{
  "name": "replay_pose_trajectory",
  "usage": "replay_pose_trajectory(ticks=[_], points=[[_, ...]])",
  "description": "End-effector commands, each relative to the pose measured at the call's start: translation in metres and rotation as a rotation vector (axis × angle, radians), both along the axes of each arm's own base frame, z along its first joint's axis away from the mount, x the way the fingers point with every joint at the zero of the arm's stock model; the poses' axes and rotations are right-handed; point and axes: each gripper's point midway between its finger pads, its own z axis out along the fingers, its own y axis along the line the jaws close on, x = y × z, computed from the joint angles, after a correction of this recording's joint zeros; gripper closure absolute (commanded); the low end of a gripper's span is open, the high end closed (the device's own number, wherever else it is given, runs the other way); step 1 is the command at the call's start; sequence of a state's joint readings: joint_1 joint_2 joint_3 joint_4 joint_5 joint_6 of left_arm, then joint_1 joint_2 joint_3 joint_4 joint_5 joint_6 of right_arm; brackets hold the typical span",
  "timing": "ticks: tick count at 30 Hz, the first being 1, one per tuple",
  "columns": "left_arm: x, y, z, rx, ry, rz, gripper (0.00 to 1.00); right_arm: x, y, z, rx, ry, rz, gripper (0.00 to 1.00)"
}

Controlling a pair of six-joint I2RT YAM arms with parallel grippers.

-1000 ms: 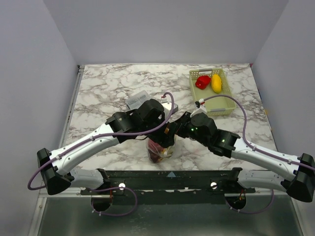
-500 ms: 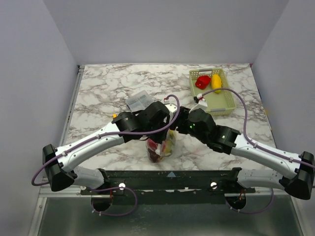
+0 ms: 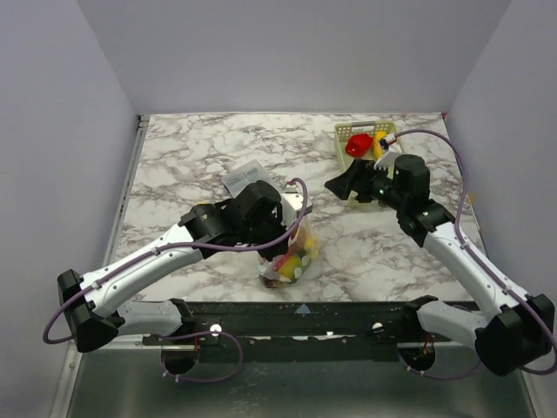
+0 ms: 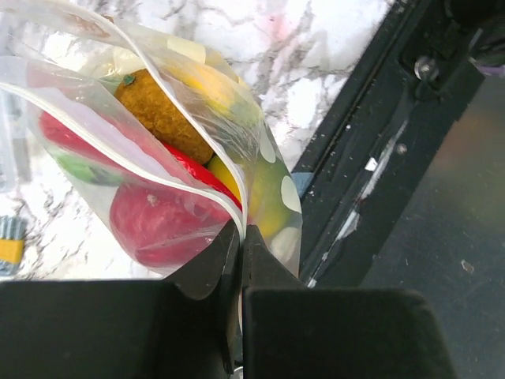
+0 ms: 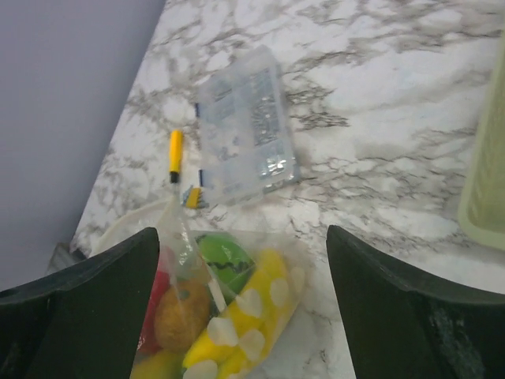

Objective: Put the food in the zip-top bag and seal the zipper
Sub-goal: Adjust the zipper food storage bag at the center of the board.

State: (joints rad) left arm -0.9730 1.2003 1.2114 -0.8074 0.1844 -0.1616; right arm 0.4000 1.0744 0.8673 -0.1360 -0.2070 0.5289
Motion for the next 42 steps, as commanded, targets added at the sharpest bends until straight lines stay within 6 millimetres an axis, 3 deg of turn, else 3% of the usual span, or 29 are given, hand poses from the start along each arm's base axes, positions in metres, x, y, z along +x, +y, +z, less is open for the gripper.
replay_pose_trajectory(ticks=[1,4,8,15,20,24,26,28,31,34,37,42], points=[[-0.027,-0.003,0.005,-0.097,0.019,-0.157,1.00,-0.028,0.043,0.003,0.151,-0.055,0.501,0.10],[-0.035,0.000,0.003,-0.128,0.021,-0.183,1.00,-0.040,0.061,0.004,0.243,-0.083,0.699,0.07],[-0.037,0.004,0.005,-0.139,0.002,-0.185,1.00,-0.053,0.068,0.001,0.275,-0.124,0.878,0.07],[-0.034,0.009,-0.001,-0.124,-0.012,-0.159,1.00,-0.067,0.073,-0.012,0.277,-0.069,0.964,0.06],[-0.036,0.009,-0.004,-0.124,0.000,-0.165,1.00,-0.053,0.075,-0.031,0.206,-0.018,0.880,0.09],[-0.036,0.010,-0.006,-0.117,0.006,-0.157,1.00,-0.040,0.081,-0.036,0.188,0.035,0.816,0.23],[-0.036,0.010,-0.006,-0.117,0.007,-0.158,1.00,-0.035,0.084,-0.038,0.155,0.037,0.766,0.25],[-0.037,0.010,-0.006,-0.116,0.011,-0.157,1.00,-0.034,0.086,-0.036,0.133,0.037,0.735,0.29],[-0.035,0.013,-0.007,-0.100,0.013,-0.140,0.97,-0.033,0.086,-0.033,0.091,0.049,0.681,0.43],[-0.035,0.013,-0.007,-0.098,0.015,-0.136,0.90,-0.035,0.084,-0.022,0.062,0.030,0.651,0.45],[-0.035,0.014,-0.009,-0.094,0.017,-0.132,0.90,-0.033,0.086,-0.014,0.017,0.024,0.619,0.48],[-0.035,0.014,-0.009,-0.093,0.024,-0.123,0.84,-0.032,0.088,-0.019,-0.086,0.064,0.572,0.52]])
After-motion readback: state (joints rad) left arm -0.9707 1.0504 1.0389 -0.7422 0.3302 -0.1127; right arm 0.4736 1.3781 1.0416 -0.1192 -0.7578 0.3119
